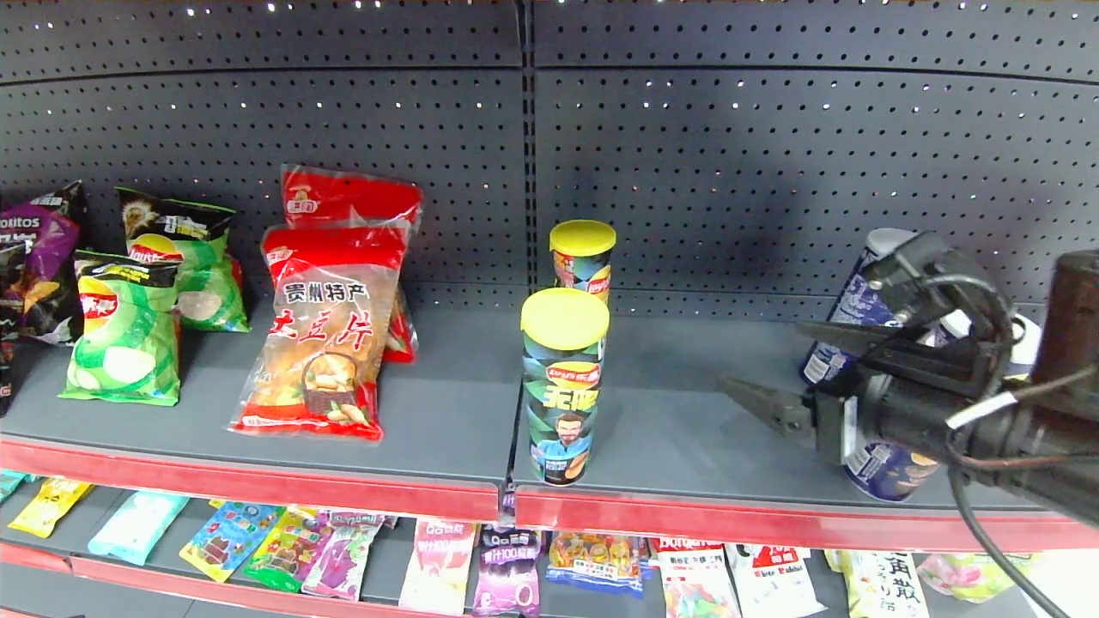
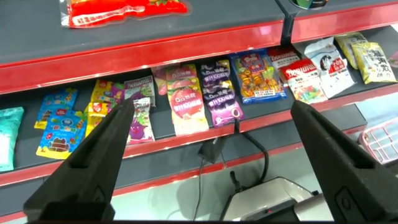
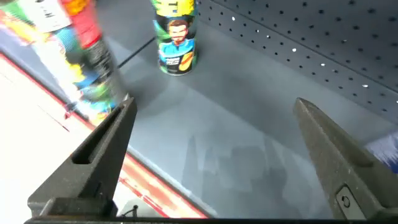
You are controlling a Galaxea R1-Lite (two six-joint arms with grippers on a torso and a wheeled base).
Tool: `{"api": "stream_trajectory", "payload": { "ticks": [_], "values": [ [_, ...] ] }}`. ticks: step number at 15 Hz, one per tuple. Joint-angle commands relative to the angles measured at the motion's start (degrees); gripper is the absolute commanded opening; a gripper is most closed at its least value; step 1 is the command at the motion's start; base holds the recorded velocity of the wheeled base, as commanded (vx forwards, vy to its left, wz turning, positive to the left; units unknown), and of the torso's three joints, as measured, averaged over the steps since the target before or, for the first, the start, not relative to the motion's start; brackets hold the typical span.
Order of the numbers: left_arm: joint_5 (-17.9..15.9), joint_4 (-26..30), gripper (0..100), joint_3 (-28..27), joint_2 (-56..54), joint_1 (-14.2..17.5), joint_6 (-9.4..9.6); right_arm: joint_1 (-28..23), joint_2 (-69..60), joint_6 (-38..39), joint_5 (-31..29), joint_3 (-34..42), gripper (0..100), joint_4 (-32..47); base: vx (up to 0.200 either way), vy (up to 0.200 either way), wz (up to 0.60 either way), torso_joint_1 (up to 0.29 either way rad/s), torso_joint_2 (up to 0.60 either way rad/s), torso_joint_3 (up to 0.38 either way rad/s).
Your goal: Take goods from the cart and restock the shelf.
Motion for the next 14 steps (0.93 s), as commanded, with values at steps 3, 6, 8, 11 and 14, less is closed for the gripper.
{"api": "stream_trajectory", "payload": {
  "ticks": [3,6,8,11,14],
  "values": [
    [-0.2,-0.3,100,-0.6,3.3,0.0,0.06,-0.4,-17.1,0.1,-0.3,12.1,100,0.3,0.0,0.0,0.0,0.0,0.0,0.0],
    [0.2,-1.4,100,-1.7,6.1,0.0,0.23,-6.8,-26.3,-0.2,-6.6,17.3,100,0.7,0.0,0.0,0.0,0.0,0.0,0.0],
    [0.5,-1.6,100,-2.6,8.4,0.0,3.13,-18.9,-31.0,-0.4,-7.2,17.2,100,7.2,0.0,0.0,0.0,0.0,0.0,0.0],
    [0.5,-1.7,100,-4.9,13.4,-0.1,4.36,-27.9,-37.1,-1.0,-0.9,17.1,100,17.8,0.0,0.0,0.0,0.0,0.0,0.0],
    [0.6,-4.6,100,-6.6,18.1,-0.1,4.45,-29.4,-39.4,-1.9,-0.9,17.5,100,21.3,0.0,0.0,0.0,0.0,0.0,0.0]
  ]
}}
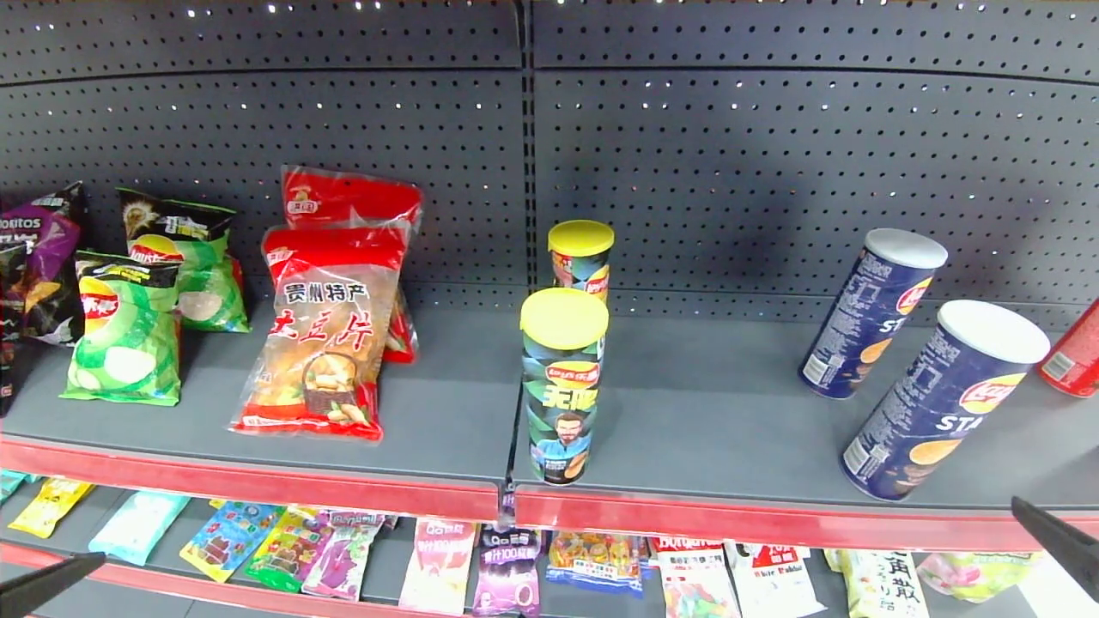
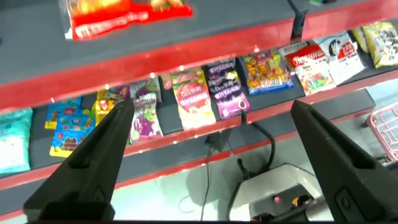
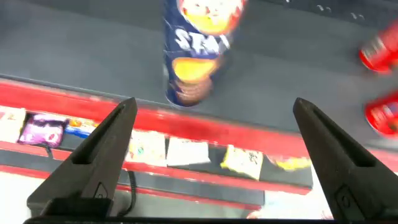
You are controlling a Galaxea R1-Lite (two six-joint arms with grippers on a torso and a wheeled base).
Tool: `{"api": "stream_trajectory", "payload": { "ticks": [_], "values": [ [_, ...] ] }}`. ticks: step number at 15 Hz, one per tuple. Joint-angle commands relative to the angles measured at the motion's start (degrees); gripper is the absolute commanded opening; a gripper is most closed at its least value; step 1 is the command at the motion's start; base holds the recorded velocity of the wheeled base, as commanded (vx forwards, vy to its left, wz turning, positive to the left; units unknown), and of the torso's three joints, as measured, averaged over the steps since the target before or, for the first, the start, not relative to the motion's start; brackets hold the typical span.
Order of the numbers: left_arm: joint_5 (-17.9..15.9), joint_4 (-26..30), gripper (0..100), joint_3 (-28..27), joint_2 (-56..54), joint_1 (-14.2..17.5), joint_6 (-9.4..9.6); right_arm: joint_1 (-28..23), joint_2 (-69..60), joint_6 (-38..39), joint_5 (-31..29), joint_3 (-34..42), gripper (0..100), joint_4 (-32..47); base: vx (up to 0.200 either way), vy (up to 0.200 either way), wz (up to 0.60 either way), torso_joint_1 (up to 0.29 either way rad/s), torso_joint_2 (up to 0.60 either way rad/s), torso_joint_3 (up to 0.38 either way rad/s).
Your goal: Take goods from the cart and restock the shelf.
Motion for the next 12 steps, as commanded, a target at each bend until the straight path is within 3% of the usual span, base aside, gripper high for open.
{"api": "stream_trajectory", "payload": {
  "ticks": [1,3,5,9,12],
  "values": [
    [0.1,-3.0,100,-0.7,5.6,0.1,-0.05,-0.9,-2.5,-0.1,-0.1,0.1,100,0.4,0.0,0.0,0.0,0.0,0.0,0.0],
    [0.0,-5.0,100,-0.7,8.0,0.0,0.21,-0.9,-2.5,-0.2,-0.1,0.6,100,0.4,0.0,0.0,0.0,0.0,0.0,0.0],
    [0.0,-6.7,100,-0.8,10.2,0.0,1.71,-0.9,-2.6,-0.9,-0.1,1.1,100,0.4,0.0,0.0,-0.6,-0.002,0.0,0.0],
    [0.0,-7.8,100,-1.0,12.0,-0.8,1.71,-0.9,-2.6,-1.0,-0.1,1.3,100,0.4,0.0,0.0,-0.6,0.002,0.0,0.002],
    [0.4,-7.9,100,-1.7,14.9,-1.3,1.62,-1.3,-4.6,-0.5,-0.1,3.8,100,0.4,0.0,0.0,0.0,0.0,0.0,0.0]
  ]
}}
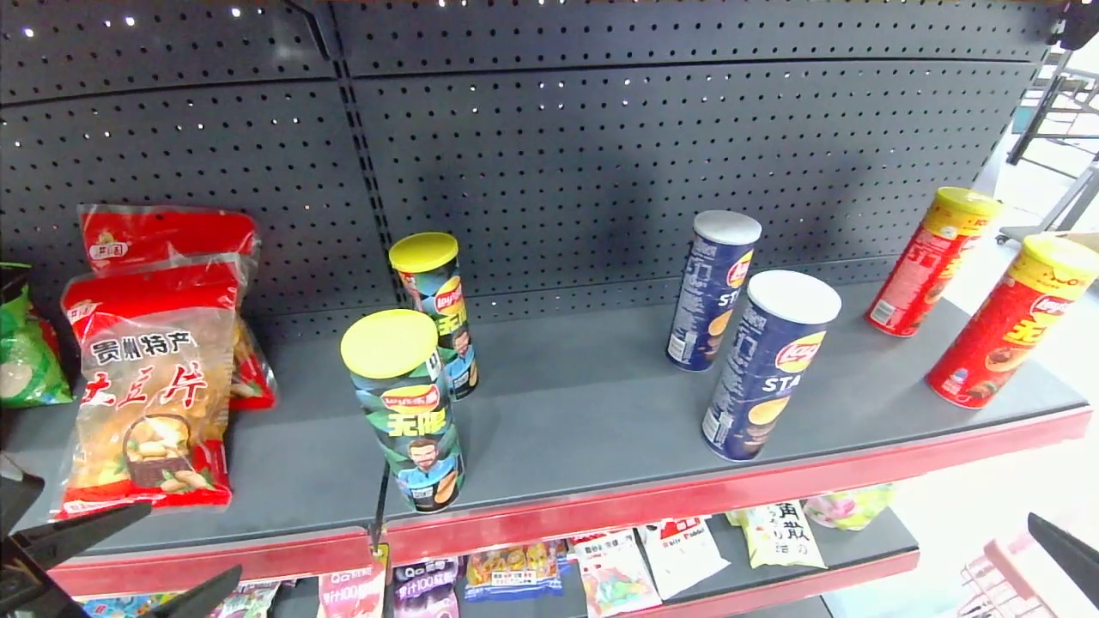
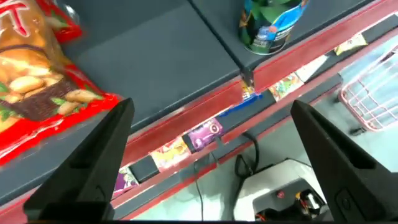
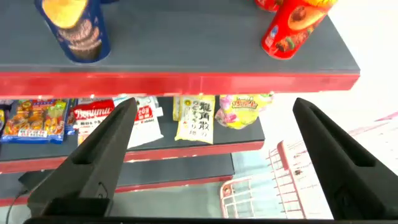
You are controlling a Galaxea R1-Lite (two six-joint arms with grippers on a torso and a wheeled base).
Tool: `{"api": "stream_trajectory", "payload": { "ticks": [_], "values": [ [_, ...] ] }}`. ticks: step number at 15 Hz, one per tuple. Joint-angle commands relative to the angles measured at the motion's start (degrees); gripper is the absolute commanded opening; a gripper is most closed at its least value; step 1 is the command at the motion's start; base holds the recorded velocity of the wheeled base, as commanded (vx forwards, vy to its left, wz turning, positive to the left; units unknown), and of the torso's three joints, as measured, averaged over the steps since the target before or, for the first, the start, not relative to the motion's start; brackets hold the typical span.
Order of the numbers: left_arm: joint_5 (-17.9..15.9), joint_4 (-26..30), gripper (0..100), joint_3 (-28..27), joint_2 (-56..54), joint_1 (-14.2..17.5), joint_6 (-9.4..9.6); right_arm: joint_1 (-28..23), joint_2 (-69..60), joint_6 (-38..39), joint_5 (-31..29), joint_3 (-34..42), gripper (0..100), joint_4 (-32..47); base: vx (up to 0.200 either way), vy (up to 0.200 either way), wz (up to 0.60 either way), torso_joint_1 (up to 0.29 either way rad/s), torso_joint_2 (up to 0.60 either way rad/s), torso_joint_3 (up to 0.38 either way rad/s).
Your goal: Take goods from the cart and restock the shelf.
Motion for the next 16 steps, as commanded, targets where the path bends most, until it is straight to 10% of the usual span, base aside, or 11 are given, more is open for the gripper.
{"api": "stream_trajectory", "payload": {
  "ticks": [1,5,10,16],
  "values": [
    [0.8,-0.2,100,-1.4,3.8,-0.5,-0.25,-0.6,-2.9,0.1,0.1,3.5,100,-0.6,0.0,0.0,0.0,0.0,0.0,0.0],
    [4.2,-4.2,100,-2.3,10.3,-2.4,-3.59,-0.7,-12.2,0.1,0.0,9.9,100,0.0,0.0,0.0,0.0,0.0,0.0,0.0],
    [24.1,-14.4,100,-5.2,22.3,-17.3,-22.93,-0.7,-13.0,0.2,0.0,10.8,100,0.0,0.0,0.0,0.0,0.0,0.0,0.0],
    [27.9,-12.1,100,-6.1,30.8,-20.2,-24.07,-0.7,-13.0,0.2,0.0,10.8,100,0.1,0.0,0.0,0.0,0.0,0.0,0.0]
  ]
}}
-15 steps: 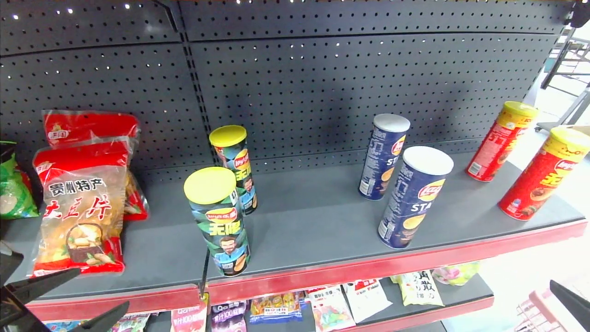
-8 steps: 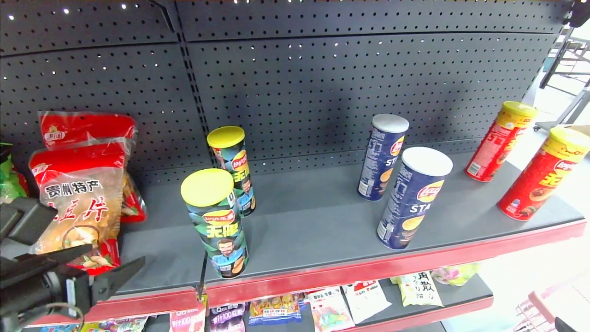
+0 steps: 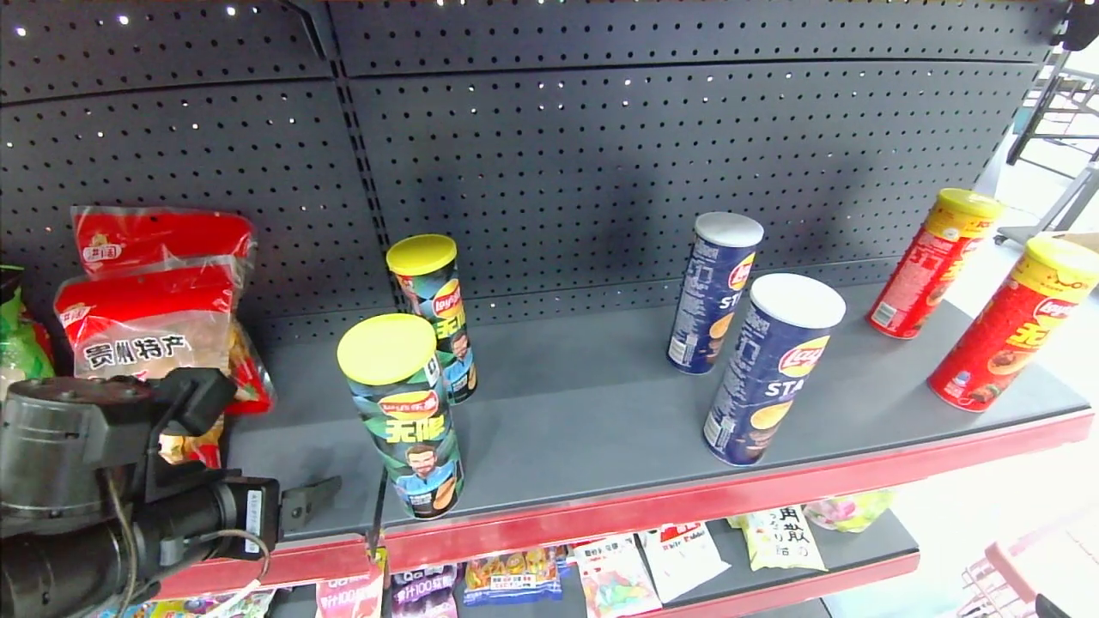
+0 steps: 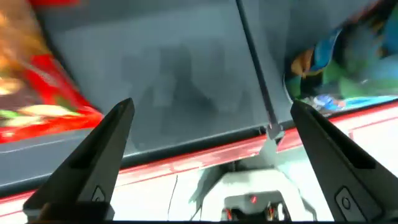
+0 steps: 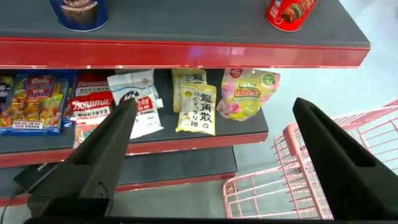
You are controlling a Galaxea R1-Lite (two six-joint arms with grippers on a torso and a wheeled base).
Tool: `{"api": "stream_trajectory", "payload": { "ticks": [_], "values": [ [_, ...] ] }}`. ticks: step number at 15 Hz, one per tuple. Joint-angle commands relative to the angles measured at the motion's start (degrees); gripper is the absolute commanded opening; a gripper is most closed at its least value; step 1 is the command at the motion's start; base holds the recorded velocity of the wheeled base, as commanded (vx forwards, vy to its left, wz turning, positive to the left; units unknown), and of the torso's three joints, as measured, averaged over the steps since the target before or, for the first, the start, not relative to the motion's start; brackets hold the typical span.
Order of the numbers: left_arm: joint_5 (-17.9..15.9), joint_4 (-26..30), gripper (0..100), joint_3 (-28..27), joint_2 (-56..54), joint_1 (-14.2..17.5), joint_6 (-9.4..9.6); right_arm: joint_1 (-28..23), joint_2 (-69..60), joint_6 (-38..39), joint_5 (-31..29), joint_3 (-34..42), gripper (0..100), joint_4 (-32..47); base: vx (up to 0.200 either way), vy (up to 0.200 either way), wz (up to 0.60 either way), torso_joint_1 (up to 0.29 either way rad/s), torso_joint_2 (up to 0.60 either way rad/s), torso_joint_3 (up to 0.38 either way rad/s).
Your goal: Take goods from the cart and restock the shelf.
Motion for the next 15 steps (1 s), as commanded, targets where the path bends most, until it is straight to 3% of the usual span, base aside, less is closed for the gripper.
{"api": "stream_trajectory", "payload": {
  "ticks": [1,6,15],
  "values": [
    [0.1,-0.2,100,-0.6,4.1,-0.2,0.03,0.0,0.2,0.0,0.0,0.0,100,0.0,0.0,0.0,0.0,0.0,0.0,0.0],
    [0.2,-0.2,100,-4.6,9.5,-1.0,0.03,0.0,0.5,0.0,0.1,-0.1,100,0.0,0.0,0.0,0.0,0.0,0.0,0.0],
    [0.9,-0.4,100,-5.8,12.3,-2.1,0.12,0.0,0.3,0.0,0.1,-0.3,100,-0.1,0.0,0.0,0.0,0.0,0.0,0.0]
  ]
}}
